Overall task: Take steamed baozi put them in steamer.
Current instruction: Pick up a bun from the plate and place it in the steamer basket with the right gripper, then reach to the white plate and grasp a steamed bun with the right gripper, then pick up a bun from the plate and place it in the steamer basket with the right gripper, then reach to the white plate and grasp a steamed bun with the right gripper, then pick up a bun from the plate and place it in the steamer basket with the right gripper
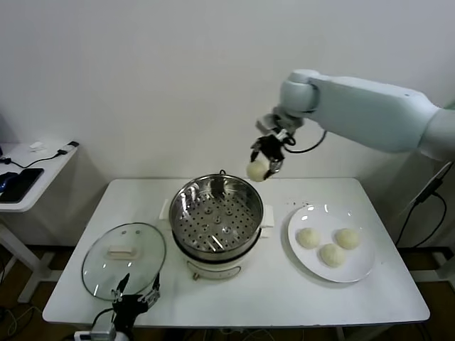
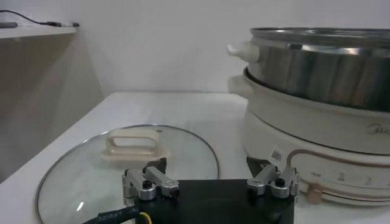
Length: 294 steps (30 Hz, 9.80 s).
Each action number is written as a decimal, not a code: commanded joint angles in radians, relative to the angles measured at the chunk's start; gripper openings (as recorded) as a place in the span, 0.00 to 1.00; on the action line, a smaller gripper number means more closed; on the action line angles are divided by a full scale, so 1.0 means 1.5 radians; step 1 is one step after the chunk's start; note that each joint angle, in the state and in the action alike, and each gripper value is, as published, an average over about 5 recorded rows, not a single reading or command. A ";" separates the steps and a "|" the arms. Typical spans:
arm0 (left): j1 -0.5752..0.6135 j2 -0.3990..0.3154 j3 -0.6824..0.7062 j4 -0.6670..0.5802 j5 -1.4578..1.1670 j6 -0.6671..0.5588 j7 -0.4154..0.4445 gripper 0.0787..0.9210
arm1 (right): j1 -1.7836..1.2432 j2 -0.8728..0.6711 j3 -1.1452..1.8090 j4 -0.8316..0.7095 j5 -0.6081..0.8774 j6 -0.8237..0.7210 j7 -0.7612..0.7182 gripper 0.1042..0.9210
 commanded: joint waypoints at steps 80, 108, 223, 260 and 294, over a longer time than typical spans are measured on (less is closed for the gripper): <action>0.014 -0.008 0.007 -0.016 0.006 -0.004 -0.002 0.88 | -0.230 -0.347 -0.085 0.030 0.100 -0.305 0.202 0.88; 0.025 -0.010 0.012 -0.013 0.021 -0.008 -0.004 0.88 | -0.395 -0.260 0.058 -0.069 0.016 -0.325 0.249 0.85; 0.040 -0.026 0.008 -0.040 0.030 -0.011 -0.011 0.88 | -0.301 -0.453 0.003 0.094 -0.033 -0.277 0.134 0.88; 0.049 -0.024 0.015 -0.044 0.036 -0.014 -0.012 0.88 | -0.412 -0.409 0.124 0.046 -0.080 -0.321 0.168 0.88; 0.055 -0.024 0.021 -0.059 0.043 -0.011 -0.014 0.88 | 0.179 -0.208 -0.116 0.090 0.092 -0.059 -0.011 0.66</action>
